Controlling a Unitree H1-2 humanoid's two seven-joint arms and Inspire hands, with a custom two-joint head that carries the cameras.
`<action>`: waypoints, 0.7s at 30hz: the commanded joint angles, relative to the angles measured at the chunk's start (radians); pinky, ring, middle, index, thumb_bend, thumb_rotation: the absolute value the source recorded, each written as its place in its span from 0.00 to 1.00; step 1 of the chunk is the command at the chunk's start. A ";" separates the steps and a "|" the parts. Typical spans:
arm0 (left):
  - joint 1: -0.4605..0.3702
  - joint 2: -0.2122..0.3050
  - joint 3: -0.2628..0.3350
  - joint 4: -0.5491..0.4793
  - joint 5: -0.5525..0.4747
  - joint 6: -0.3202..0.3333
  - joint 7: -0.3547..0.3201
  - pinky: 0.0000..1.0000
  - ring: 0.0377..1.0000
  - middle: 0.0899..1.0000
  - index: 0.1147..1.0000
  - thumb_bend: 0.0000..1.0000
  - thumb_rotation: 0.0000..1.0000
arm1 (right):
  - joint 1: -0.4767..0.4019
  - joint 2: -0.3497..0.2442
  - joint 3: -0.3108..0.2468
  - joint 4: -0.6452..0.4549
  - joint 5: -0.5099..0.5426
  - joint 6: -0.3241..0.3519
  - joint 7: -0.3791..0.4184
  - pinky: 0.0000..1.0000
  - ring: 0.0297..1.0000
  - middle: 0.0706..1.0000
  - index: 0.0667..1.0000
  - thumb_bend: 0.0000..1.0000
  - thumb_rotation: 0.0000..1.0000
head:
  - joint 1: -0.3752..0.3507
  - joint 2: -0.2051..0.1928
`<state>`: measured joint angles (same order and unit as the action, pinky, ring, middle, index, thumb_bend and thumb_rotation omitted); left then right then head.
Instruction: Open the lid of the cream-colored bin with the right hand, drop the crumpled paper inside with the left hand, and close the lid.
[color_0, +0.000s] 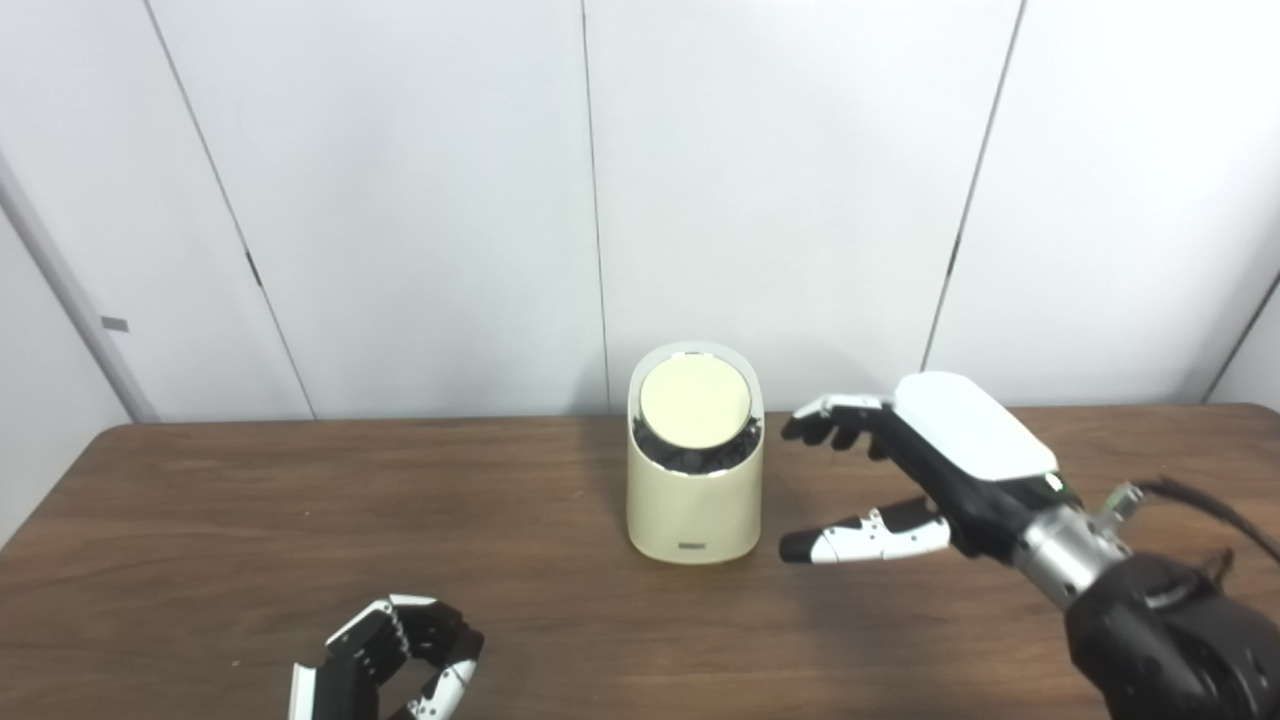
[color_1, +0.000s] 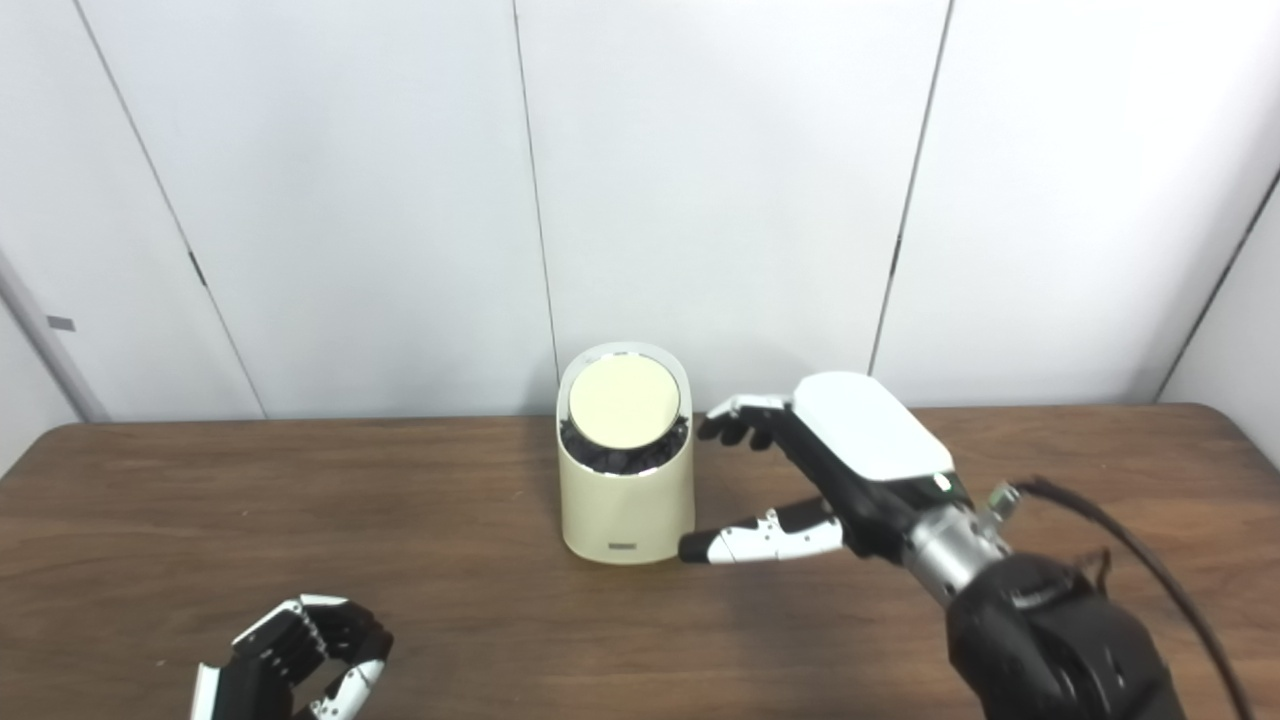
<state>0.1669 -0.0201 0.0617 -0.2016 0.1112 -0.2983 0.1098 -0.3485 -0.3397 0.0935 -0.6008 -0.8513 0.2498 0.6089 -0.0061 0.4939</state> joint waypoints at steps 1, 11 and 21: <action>-0.007 0.007 0.001 -0.023 -0.007 -0.032 -0.002 0.39 0.44 0.45 0.42 0.48 0.06 | 0.008 0.011 -0.041 -0.041 0.030 -0.048 -0.114 0.55 0.67 0.70 0.70 0.75 0.73 | 0.000 -0.001; -0.001 0.015 0.010 -0.030 0.009 -0.036 -0.001 0.39 0.44 0.45 0.42 0.48 0.06 | 0.258 0.074 -0.157 0.042 0.256 -0.237 -0.428 0.62 0.73 0.74 0.72 0.28 0.73 | 0.002 0.005; 0.014 0.018 0.018 -0.046 0.009 -0.028 0.001 0.40 0.44 0.45 0.42 0.48 0.06 | 0.455 0.179 -0.193 0.261 0.401 -0.532 -0.708 0.59 0.69 0.69 0.67 0.16 0.77 | 0.013 0.018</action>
<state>0.1766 -0.0063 0.0785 -0.2106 0.1142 -0.2981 0.1080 0.1124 -0.1677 -0.0940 -0.3285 -0.4704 -0.2078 -0.0542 0.0061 0.5108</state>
